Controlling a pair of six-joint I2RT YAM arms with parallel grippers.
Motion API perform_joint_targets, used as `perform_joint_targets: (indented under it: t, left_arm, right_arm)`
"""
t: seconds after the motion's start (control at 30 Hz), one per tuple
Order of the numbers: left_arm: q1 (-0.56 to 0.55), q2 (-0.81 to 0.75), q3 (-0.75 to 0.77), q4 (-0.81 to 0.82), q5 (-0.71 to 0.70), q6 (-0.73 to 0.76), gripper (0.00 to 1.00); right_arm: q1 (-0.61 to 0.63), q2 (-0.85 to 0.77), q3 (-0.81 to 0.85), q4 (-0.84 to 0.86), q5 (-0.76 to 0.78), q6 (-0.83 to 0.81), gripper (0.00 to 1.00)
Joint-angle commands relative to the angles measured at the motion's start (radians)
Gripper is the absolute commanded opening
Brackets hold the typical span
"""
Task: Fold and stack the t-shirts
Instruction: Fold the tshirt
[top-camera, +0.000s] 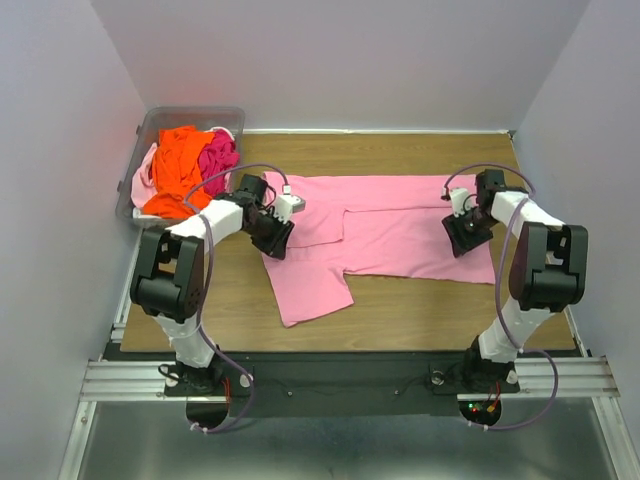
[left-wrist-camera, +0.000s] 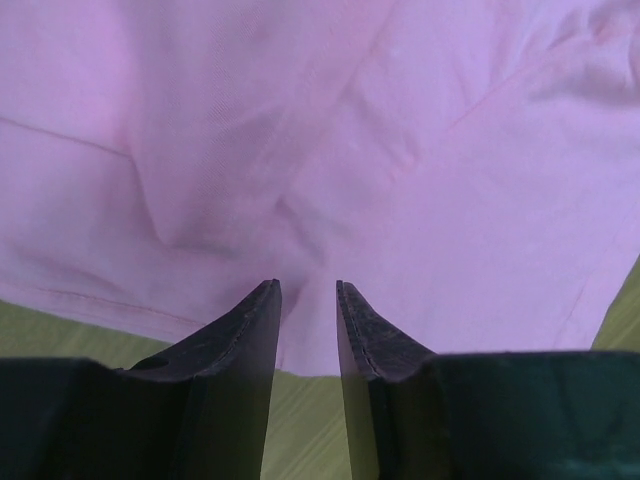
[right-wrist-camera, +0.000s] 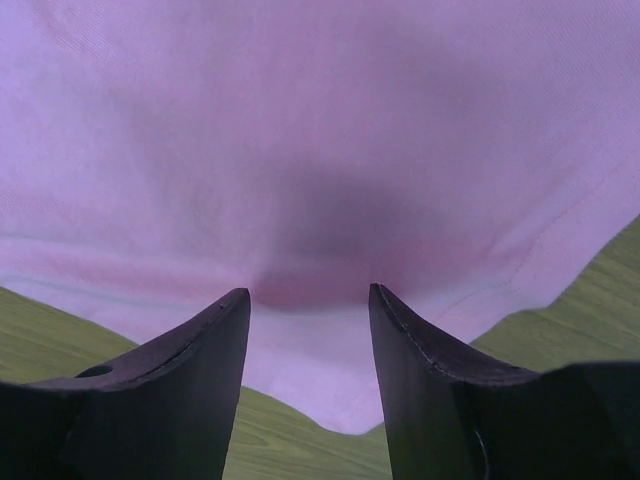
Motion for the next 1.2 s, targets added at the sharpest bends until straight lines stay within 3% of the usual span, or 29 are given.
perform_joint_targets:
  t: [0.0, 0.13, 0.3, 0.6, 1.17]
  left_arm:
    - [0.006, -0.142, -0.022, -0.076, 0.035, 0.107, 0.43]
    - [-0.019, -0.238, -0.054, -0.180, 0.042, 0.243, 0.48]
    - [-0.158, -0.347, -0.134, -0.240, -0.020, 0.305, 0.50]
    - [-0.287, -0.355, -0.194, -0.231, -0.014, 0.276, 0.52]
    - [-0.367, -0.336, -0.232, -0.232, -0.026, 0.297, 0.52]
  right_arm:
    - [-0.007, -0.066, -0.013, 0.028, 0.036, -0.062, 0.57]
    - [-0.008, -0.207, -0.080, 0.016, 0.051, -0.114, 0.59]
    - [-0.008, -0.290, -0.164, 0.002, 0.056, -0.194, 0.59]
    - [-0.010, -0.339, -0.295, 0.013, 0.113, -0.321, 0.58]
    - [-0.042, -0.275, -0.411, 0.163, 0.191, -0.429, 0.55]
